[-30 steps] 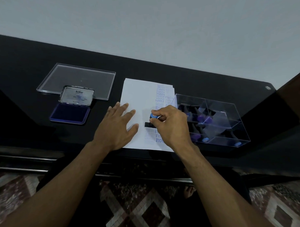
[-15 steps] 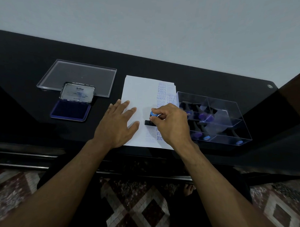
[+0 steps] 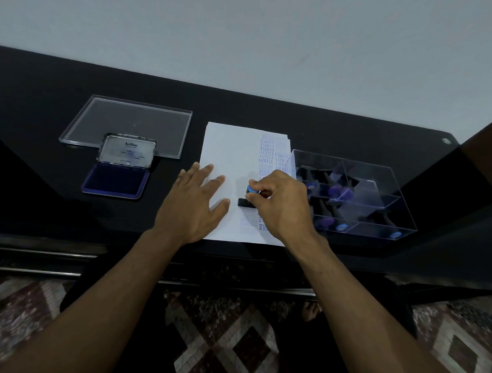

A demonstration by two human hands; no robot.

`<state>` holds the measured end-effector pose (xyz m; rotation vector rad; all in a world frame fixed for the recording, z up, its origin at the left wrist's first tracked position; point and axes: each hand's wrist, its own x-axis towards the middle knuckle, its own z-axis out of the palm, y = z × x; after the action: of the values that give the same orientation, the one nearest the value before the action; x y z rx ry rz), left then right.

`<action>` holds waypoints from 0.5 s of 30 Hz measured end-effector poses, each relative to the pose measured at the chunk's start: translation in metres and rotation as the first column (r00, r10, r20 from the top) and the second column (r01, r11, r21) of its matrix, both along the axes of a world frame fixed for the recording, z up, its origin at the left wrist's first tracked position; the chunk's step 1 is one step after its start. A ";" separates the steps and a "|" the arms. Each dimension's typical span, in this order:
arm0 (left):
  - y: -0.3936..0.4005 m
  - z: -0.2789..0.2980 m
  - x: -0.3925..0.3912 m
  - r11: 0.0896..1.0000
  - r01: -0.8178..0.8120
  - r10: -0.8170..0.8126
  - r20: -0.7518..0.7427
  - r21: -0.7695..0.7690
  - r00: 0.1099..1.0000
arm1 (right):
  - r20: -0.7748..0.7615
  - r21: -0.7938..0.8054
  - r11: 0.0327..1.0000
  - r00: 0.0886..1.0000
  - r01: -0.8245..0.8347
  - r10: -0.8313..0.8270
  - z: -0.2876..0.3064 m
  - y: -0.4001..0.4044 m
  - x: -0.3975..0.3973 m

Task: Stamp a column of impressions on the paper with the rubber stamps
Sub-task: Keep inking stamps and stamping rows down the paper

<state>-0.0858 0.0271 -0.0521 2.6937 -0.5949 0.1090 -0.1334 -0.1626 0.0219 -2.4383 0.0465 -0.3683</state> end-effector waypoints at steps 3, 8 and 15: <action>-0.001 0.001 -0.001 1.000 -0.004 0.004 -0.007 0.000 1.000 | 0.018 -0.011 1.000 1.000 -0.008 0.008 0.000 0.000 0.001; 0.000 0.001 -0.001 1.000 0.001 -0.001 0.003 -0.011 1.000 | 0.047 -0.039 0.999 0.998 -0.026 0.028 -0.001 0.001 0.001; 0.000 0.000 -0.001 1.000 0.001 -0.001 0.007 -0.010 1.000 | 0.073 -0.063 0.997 0.996 -0.039 0.044 -0.002 0.002 0.003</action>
<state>-0.0864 0.0274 -0.0519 2.6841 -0.5962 0.1206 -0.1306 -0.1610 0.0195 -2.4801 -0.0482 -0.4480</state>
